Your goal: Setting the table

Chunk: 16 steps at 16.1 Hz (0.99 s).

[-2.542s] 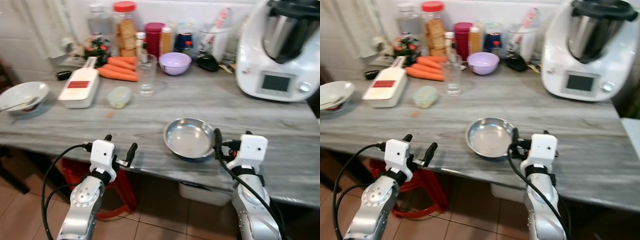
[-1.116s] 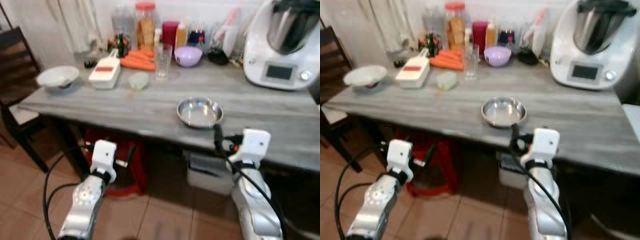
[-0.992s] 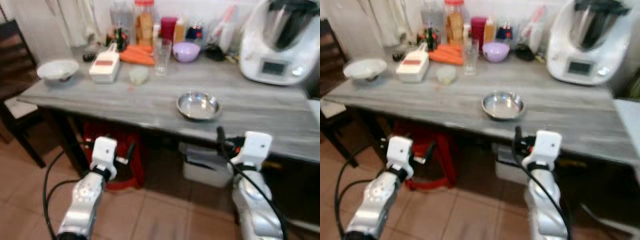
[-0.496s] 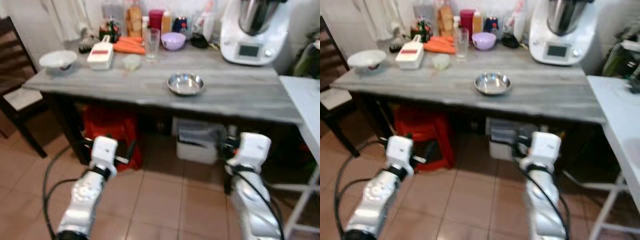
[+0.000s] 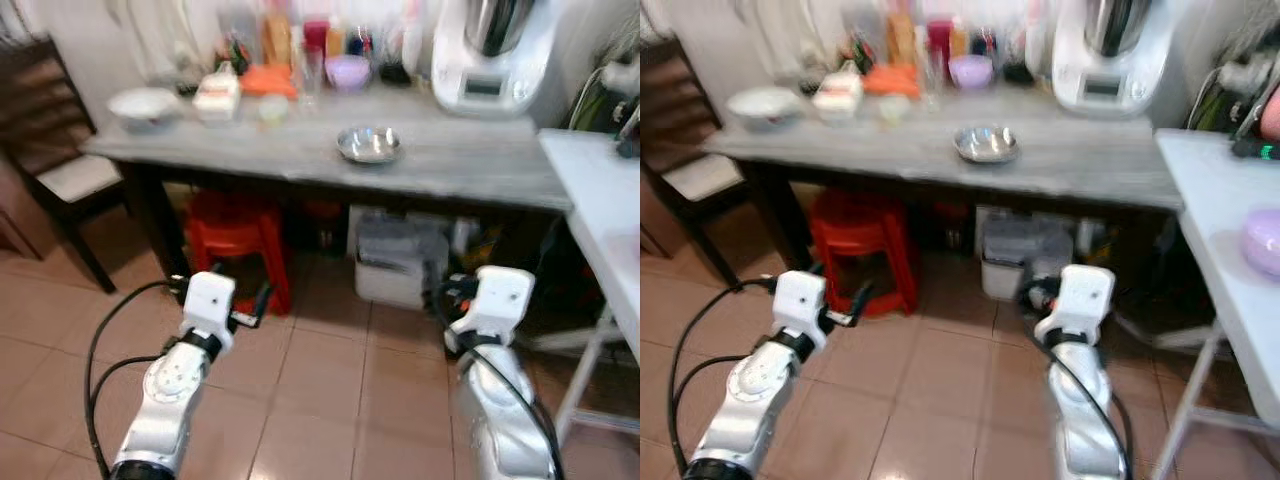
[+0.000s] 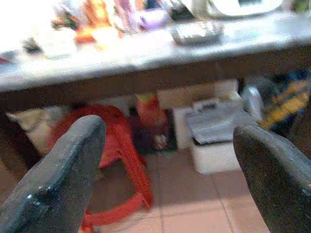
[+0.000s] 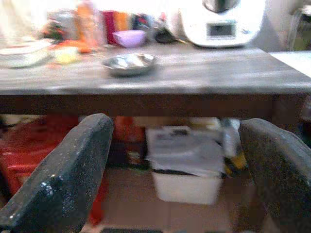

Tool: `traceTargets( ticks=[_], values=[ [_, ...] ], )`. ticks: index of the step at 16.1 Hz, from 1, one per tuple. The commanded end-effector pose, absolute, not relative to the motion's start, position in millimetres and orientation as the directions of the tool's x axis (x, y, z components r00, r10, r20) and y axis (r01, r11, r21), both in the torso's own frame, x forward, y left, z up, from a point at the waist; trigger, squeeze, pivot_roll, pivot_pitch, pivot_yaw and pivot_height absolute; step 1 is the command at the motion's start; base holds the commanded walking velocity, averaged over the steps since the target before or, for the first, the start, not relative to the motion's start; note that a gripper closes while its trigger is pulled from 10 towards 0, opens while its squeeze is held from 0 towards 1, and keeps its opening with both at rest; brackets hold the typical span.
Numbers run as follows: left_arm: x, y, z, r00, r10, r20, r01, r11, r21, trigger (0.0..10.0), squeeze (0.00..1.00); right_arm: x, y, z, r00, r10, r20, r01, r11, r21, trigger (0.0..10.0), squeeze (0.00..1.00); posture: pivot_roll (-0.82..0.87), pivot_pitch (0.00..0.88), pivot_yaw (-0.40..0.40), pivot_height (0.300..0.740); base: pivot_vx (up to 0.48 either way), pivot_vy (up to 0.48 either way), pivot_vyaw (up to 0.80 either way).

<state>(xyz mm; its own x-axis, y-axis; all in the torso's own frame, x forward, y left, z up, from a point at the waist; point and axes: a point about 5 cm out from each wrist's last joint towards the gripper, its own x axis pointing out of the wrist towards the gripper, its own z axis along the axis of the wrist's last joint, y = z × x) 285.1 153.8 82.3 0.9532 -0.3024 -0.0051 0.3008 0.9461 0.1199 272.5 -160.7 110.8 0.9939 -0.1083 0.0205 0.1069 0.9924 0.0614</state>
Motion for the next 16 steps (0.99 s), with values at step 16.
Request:
traceTargets(
  ticks=[16],
  values=[
    [283.0, 151.3, 84.6, 0.937, -0.348, 0.019, 0.344, 0.934, 0.098, 10.0, 0.00, 273.5, -166.2, 112.2, 0.994, -0.102, 0.033, 0.101, 0.994, 0.048, 10.0, 0.00, 0.00, 0.000, 0.014, 0.740, 0.000, -0.083, 0.00]
  ],
)
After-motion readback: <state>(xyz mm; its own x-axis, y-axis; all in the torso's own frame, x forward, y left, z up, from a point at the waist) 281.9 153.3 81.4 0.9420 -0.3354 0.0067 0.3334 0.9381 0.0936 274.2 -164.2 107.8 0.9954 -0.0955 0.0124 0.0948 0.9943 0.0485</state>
